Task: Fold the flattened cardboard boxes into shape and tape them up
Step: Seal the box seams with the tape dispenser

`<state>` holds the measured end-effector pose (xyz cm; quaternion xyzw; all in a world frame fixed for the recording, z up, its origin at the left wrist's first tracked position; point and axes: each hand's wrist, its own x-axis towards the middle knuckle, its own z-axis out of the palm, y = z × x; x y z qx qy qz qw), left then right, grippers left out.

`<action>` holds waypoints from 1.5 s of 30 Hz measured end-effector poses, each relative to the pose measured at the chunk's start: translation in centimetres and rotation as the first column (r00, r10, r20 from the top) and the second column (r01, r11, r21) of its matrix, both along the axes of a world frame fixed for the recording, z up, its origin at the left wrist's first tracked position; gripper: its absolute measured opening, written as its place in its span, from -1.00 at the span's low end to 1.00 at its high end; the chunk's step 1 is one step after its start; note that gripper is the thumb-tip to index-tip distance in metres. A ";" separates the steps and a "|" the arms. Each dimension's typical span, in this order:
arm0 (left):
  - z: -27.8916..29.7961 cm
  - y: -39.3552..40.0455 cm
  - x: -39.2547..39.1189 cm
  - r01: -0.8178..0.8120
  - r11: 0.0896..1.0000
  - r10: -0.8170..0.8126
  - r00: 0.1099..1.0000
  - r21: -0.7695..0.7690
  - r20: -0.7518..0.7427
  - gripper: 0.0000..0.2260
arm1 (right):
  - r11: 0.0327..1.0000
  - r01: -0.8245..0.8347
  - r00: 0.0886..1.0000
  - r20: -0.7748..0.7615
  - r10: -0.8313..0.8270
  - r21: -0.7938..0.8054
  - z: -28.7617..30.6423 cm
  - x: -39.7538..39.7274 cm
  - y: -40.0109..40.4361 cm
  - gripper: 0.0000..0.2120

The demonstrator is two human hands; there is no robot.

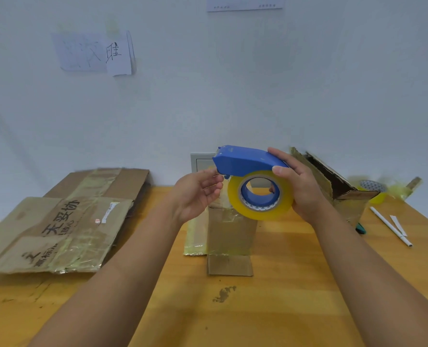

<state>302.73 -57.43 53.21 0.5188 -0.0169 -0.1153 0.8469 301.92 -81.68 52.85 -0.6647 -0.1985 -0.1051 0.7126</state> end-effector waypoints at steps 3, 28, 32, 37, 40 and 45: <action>0.0 0.2 0.2 -0.021 0.998 0.018 0.998 -0.058 -0.061 -0.77 | 1.000 0.001 1.000 -0.008 -0.001 0.005 0.0 0.2 -0.1 -0.61; 0.4 -0.9 0.7 -0.232 0.949 0.237 0.971 0.212 -0.001 -0.89 | 0.915 0.049 0.995 0.103 -0.009 -0.400 3.4 -0.8 -2.6 -0.52; 0.4 0.3 0.9 -0.255 0.942 0.263 0.965 0.219 -0.010 -0.94 | 0.918 0.056 0.994 0.105 -0.016 -0.392 3.5 -0.6 -4.1 -0.51; -0.8 0.6 0.3 -0.206 0.930 0.219 0.976 0.305 -0.009 -0.90 | 0.897 0.022 0.999 0.049 0.000 -0.441 2.2 -0.3 -5.8 -0.56; -1.6 0.4 -0.1 -0.182 0.910 0.200 0.980 0.373 -0.009 -0.88 | 0.897 0.004 1.000 0.019 0.005 -0.442 1.0 -0.2 -6.1 -0.53; -2.7 1.0 -0.2 -0.211 0.887 0.240 0.971 0.411 -0.019 -0.91 | 0.898 -0.008 1.000 0.009 0.014 -0.439 0.1 -0.2 -5.2 -0.47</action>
